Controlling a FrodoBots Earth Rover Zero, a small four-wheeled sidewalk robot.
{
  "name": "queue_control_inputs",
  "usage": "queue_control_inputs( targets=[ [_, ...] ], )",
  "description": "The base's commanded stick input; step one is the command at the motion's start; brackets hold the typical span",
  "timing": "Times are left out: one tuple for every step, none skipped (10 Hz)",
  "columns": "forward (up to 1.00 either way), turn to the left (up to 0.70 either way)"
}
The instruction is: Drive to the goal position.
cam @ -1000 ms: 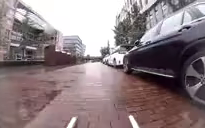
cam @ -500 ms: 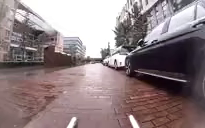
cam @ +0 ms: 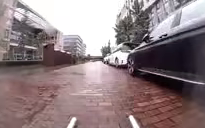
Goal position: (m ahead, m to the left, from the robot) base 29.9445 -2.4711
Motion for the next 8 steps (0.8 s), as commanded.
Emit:
queue_control_inputs(
  targets=[
    [0.7, 0.09],
    [0.7, 0.14],
    [0.7, 0.14],
    [0.7, 0.14],
    [0.7, 0.14],
    [0.7, 0.0],
    [0.7, 0.0],
    [0.7, 0.0]
  ],
)
